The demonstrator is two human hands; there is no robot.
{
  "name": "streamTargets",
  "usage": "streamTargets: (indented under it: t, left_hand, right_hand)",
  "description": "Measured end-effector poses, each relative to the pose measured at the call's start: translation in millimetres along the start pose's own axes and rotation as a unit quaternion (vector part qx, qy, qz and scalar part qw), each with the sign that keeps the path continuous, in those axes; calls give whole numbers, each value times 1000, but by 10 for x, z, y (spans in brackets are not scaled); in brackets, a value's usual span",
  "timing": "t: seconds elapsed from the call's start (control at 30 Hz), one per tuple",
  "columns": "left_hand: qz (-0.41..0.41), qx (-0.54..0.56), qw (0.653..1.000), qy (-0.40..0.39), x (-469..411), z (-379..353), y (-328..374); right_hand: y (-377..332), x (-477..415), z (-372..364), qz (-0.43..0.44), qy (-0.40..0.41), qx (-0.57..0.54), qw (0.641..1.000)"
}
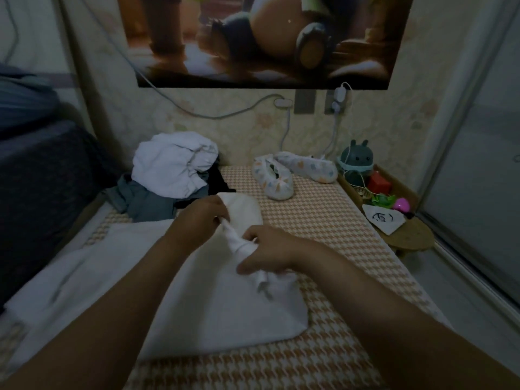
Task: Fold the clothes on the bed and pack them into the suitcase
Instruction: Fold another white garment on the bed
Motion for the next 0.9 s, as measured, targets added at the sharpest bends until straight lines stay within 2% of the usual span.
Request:
streamTargets:
  t: [0.07, 0.1, 0.13, 0.17, 0.2, 0.23, 0.3, 0.33, 0.37, 0.43, 0.5, 0.53, 0.6, 0.67, 0.77, 0.83, 0.9]
  left_hand:
    - [64, 8, 998, 0, 319, 113, -260]
    - [123, 20, 992, -16, 468, 158, -380]
    - [192, 29, 979, -60, 612, 165, -467]
    - [254, 30, 956, -141, 752, 124, -543]
    - [273, -22, 938, -212, 857, 94, -570]
    - [267, -68, 930, -243, 922, 63, -617]
    - [203, -114, 949, -210, 949, 83, -542]
    - [194, -94, 960, -178, 941, 125, -432]
    - [174, -89, 971, -137, 921, 138, -352]
    - [156, -51, 980, -114, 927, 37, -245]
    - [168, -75, 962, -201, 970, -128, -151]
    - [184, -99, 942, -261, 999, -236, -186]
    - [211, -110, 918, -318, 1010, -383, -310]
    - [234, -87, 922, -295, 946, -426, -375]
    - [313, -72, 928, -188, 739, -272, -370]
    - [376, -72, 915, -126, 633, -163, -431]
    - [383, 15, 921, -74, 545, -114, -528]
  right_hand:
    - [-253, -68, -291, 13, -74, -17, 997]
    - [-335, -90, -428, 2, -126, -55, 991]
    - [-395, -114, -553, -15, -172, -104, 980]
    - [-437, -139, -641, -24, -191, -141, 971]
    - [-458, -186, -690, -18, -170, -157, 973]
    - [-462, -233, -699, -1, -113, -143, 983]
    - [-377, -339, -676, 50, 43, -13, 998]
    - [-308, -371, -680, 72, 106, 86, 988]
    - [-228, -387, -716, 82, 131, 173, 973]
    - [-28, -419, -872, 54, 100, 270, 956]
    - [153, -474, -1041, 2, 56, 266, 962]
    - [203, -514, -1089, -19, 38, 260, 965]
    - [204, -620, -1067, -44, 30, 262, 964]
    - [130, -754, -909, -29, 107, 305, 946]
    - [82, -997, -658, 23, 224, 327, 918]
    - [100, -1185, -585, 68, 212, 339, 914]
    - [132, -1366, -572, 103, 175, 375, 905]
Point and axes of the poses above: each hand's wrist, its own x-axis away from the middle knuckle, its own z-axis out of the back of the hand, y = z × x, the point moved 3 cm from there along -x, towards the middle knuckle, and after that the axes turned 6 degrees about x, right-handed, at the moved point
